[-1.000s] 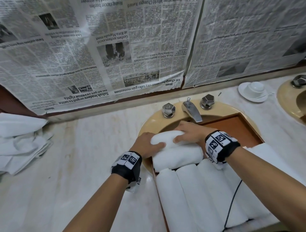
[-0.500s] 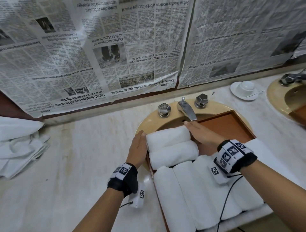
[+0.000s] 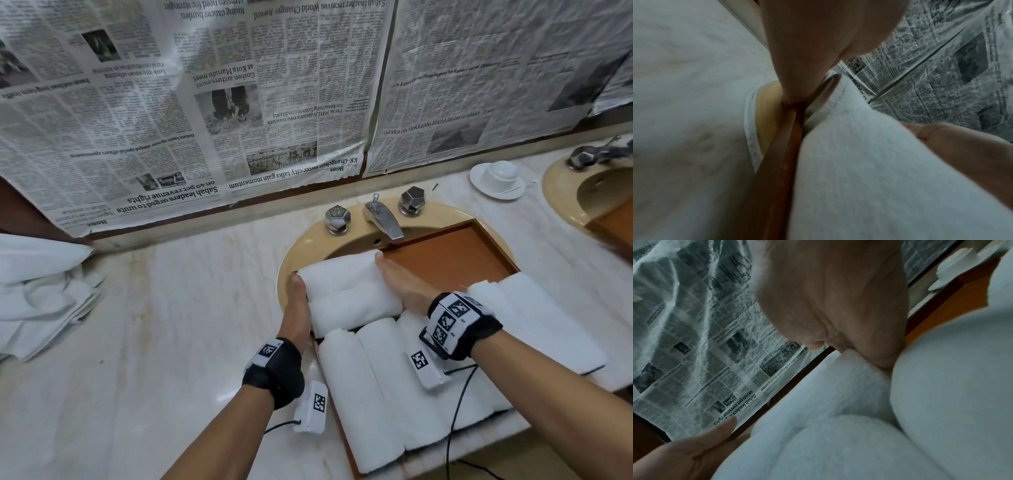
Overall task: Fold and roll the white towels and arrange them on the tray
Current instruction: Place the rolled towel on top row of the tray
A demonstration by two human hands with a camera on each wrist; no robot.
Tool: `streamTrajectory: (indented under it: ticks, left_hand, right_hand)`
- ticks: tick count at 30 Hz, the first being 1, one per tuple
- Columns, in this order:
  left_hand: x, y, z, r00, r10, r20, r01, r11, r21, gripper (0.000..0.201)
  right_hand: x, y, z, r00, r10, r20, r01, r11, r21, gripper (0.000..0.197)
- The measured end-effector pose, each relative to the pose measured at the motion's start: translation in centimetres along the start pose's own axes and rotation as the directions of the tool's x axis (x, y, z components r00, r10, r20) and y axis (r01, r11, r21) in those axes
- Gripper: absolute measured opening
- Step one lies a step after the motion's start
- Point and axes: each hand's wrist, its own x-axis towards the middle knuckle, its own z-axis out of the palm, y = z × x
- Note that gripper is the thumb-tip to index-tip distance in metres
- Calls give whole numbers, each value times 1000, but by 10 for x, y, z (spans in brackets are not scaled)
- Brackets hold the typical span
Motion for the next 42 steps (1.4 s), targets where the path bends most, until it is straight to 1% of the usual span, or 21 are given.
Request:
streamTrajectory:
  ticks: [4,8,9,12,13,15,18,19,21,22,23,26,27,28,31,32,35,37,39,40,42]
  left_hand:
    - [-4,0,2,1000,1,6,-1,998,-58,53]
    - [-7,2,3,1000,-6,6,6,997,-79,49]
    - [-5,1,0,1000,-3,14,4,997,-78,49]
    - [-3,3,-4,999,26,46,-25,999,-32,53]
    - [-3,4,-6,998,44,51,-43,999,-17,53]
    - [-3,6,-10,992,82,95,-82,997,-13,52]
    - [-4,4,-15,981,147,129,-161,981,106,51]
    - [-5,3,-17,977,175,124,-194,968,159,52]
    - [-3,-4,-21,969,210,129,-235,945,228,54]
    - [-1,-8,-23,967,217,134,-245,934,260,55]
    - [-3,-9,-23,964,224,144,-258,921,292,54]
    - [-16,0,-19,958,251,136,-283,901,329,41]
    - [-21,4,-17,956,261,133,-291,893,343,39]
    - [-24,7,-17,952,273,136,-304,885,354,42]
    - [-18,3,-21,953,277,121,-302,865,400,76]
    - [-13,-1,-24,954,275,122,-301,867,397,81]
    - [-2,-10,-30,950,289,118,-311,849,428,88]
    - [-5,-10,-32,950,288,122,-312,848,429,90]
    - [-23,-1,-29,944,300,138,-330,847,417,82]
    - [-33,3,-28,939,315,141,-345,846,407,75]
    - [-46,6,-30,931,338,138,-365,846,388,64]
  right_hand:
    - [9,2,1,998,65,-11,-64,995,81,76]
    - [21,11,-3,997,80,-11,-79,993,90,106]
    - [19,11,-5,997,82,-3,-81,993,83,106]
    - [1,2,-9,996,84,10,-84,991,103,80]
    - [-1,1,-10,996,84,3,-84,991,109,77]
    - [-2,1,-11,996,80,-39,-76,993,92,79]
    - [-2,2,-9,996,66,-58,-63,996,59,87]
    - [-6,0,-8,996,73,-53,-70,995,67,85]
    - [-15,-4,-6,996,72,-57,-66,993,101,73]
    - [-15,-3,-6,996,74,-58,-67,991,115,72]
    - [-14,-2,-5,996,75,-46,-69,991,118,78]
    - [-3,7,-4,999,42,-22,-40,993,108,118]
    - [3,12,-4,999,28,-23,-25,994,111,122]
    - [5,14,-4,999,14,-39,-10,994,106,122]
    - [2,15,-6,996,-21,-81,28,996,81,127]
    - [4,18,-9,996,-32,-82,37,997,63,127]
    - [8,28,-17,992,-117,-45,119,992,48,114]
    - [-15,19,-20,984,-171,-40,172,985,28,97]
    - [-48,6,-20,973,-221,-68,219,975,-34,70]
    - [-58,4,-20,965,-253,-75,247,966,-73,61]
    - [-71,5,-18,951,-300,-80,290,950,-112,54]
